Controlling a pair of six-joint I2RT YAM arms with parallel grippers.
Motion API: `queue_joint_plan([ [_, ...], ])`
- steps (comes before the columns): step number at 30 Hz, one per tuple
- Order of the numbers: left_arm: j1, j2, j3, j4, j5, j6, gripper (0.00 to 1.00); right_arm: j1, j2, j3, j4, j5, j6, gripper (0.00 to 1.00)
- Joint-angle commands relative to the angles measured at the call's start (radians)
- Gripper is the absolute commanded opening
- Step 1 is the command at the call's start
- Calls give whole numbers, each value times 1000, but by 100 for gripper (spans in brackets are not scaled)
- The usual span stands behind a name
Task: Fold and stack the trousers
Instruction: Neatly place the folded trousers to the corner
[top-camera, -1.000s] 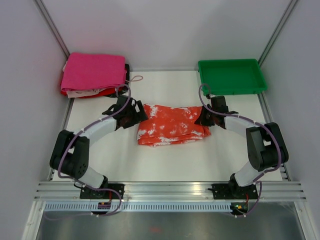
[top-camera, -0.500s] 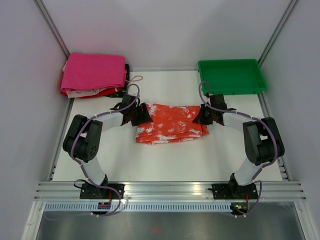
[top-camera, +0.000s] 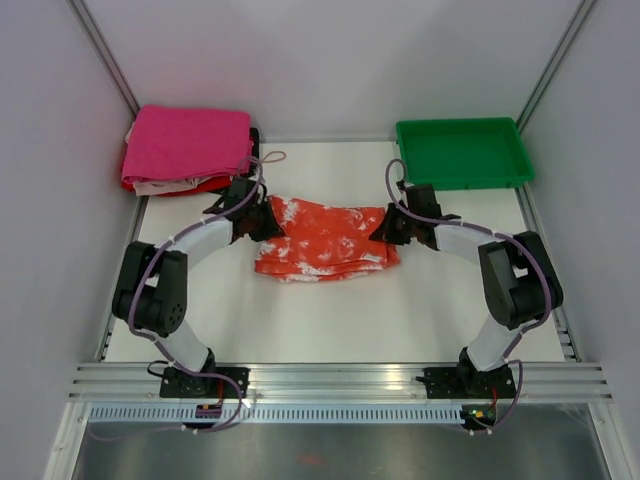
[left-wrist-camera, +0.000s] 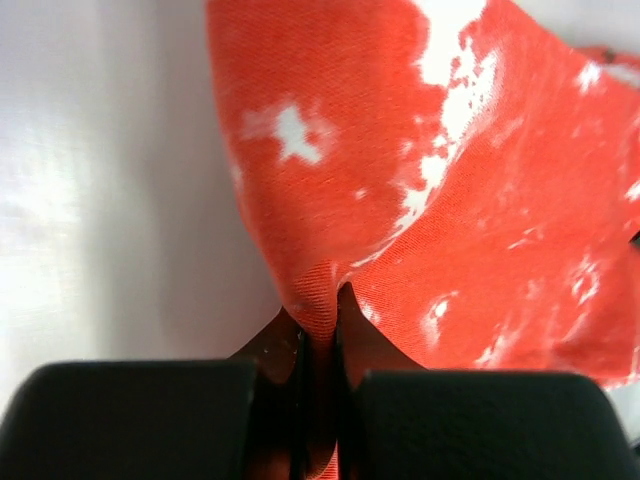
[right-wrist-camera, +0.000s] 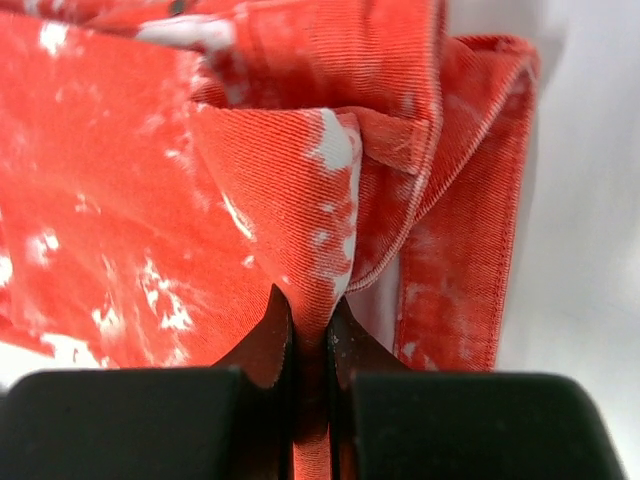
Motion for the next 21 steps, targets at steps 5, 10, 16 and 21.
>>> queue_joint_plan([
  [5,183,-159,315,-38,-164,186,2,124,130,440,182,-74,90,0],
  [10,326,-73,613,-124,-222,237,2,149,331,907,170,-125,80,0],
  [16,478,146,986,-188,-381,294,2,160,670,1306,302,-217,171,0],
  [21,535,295,1149,-222,-475,262,2,181,950,1656,335,-101,188,0],
])
